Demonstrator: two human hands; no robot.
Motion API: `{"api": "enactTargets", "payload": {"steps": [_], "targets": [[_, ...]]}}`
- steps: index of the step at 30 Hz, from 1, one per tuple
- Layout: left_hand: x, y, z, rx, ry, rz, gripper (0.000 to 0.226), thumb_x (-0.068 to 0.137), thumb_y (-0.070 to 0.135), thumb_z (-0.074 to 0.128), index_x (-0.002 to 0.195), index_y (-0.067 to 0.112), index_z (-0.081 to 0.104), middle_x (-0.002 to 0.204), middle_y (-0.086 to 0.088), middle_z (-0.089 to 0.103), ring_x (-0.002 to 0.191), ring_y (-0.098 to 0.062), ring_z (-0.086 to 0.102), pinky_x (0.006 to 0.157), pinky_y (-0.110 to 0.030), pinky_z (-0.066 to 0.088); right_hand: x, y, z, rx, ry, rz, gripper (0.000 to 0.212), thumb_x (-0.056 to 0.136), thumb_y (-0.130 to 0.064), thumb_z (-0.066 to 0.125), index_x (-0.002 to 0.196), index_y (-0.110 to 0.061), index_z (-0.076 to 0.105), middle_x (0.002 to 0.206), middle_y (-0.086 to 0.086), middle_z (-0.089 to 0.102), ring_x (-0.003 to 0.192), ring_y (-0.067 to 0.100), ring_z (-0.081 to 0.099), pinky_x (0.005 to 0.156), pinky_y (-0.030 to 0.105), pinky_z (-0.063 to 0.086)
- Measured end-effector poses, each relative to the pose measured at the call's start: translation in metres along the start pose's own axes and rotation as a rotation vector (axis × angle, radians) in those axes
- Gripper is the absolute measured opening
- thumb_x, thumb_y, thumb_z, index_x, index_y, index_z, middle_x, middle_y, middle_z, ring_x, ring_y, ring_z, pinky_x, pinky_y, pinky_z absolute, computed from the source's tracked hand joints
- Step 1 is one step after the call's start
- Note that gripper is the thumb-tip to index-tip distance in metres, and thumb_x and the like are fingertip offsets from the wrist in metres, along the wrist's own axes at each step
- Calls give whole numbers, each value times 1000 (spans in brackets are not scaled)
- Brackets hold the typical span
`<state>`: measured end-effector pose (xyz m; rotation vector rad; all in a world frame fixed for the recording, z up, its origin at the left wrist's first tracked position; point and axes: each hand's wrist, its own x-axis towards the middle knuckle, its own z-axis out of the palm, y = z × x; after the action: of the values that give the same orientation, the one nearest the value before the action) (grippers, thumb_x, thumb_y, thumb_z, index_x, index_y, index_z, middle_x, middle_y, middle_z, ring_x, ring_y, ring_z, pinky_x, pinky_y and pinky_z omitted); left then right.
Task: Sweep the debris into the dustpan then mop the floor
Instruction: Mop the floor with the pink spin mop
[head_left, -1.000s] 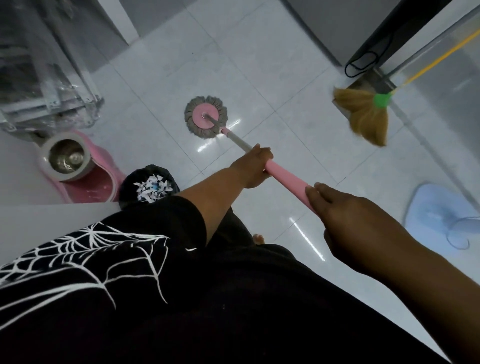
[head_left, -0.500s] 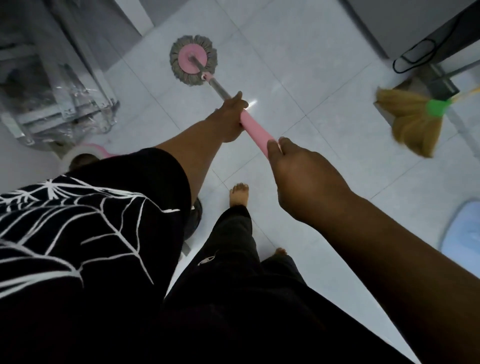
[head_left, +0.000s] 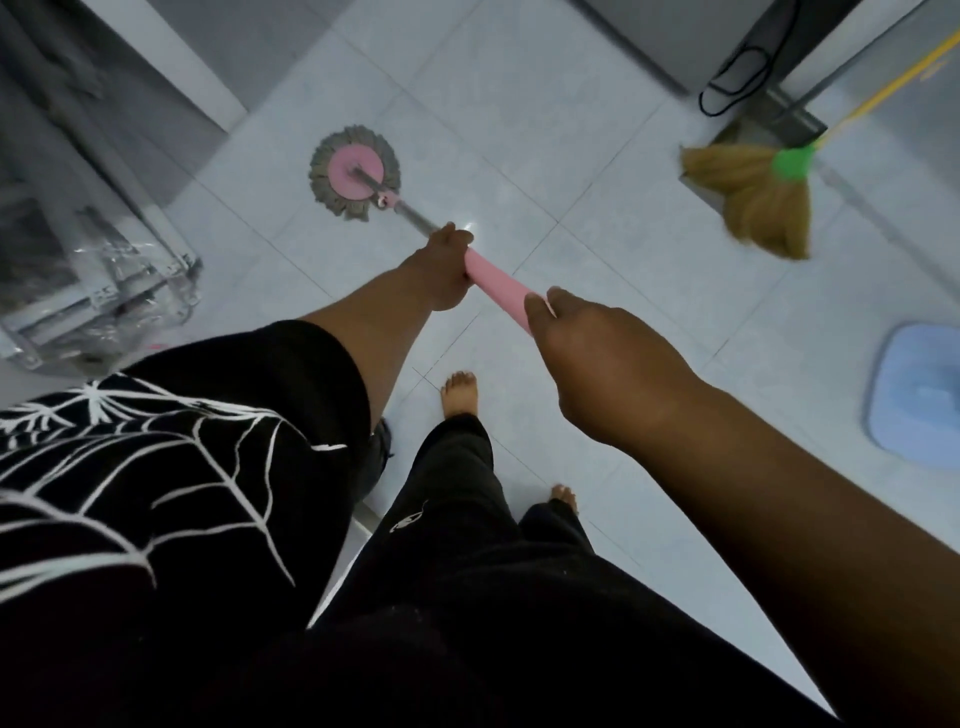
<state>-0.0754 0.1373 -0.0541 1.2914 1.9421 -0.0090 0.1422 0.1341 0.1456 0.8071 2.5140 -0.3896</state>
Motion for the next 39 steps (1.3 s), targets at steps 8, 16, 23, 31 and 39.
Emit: {"api": "enactTargets", "payload": {"steps": [8,16,23,31,39], "targets": [[-94,129,103,19,-27,174,49,96,23,53,139,6,35,147,-13,31,129,-36,44,103,-48,40,-179,38,35,-27,-60,99,60,87,-9,57,142,-14,34,124,3,53,65,16,49,55,24,41],[-145,202,161,71,-106,284,47,95,29,56,131,4,40,136,-17,39,112,-35,54,93,-46,47,-280,59,51,-9,-140,135,59,87,-10,49,143,-19,32,121,-2,51,81,18,59,70,33,53],[-130,189,127,10,-42,266,39,97,26,54,127,4,41,133,-15,42,105,-33,57,92,-48,48,-241,68,25,-42,-122,73,40,84,-14,52,123,-19,43,97,-3,50,69,18,52,62,32,48],[-28,120,47,-79,29,200,40,96,21,54,131,7,40,151,-15,26,124,-38,51,99,-49,45,-102,77,-26,-57,-114,3,56,87,-17,55,140,-16,39,128,4,55,91,25,62,77,37,54],[93,31,-84,-61,44,155,44,96,20,56,134,6,40,152,-18,27,128,-38,48,105,-48,41,82,72,-91,-27,-24,-29,62,85,-14,62,143,-10,38,130,10,55,93,28,62,72,30,47]]}}
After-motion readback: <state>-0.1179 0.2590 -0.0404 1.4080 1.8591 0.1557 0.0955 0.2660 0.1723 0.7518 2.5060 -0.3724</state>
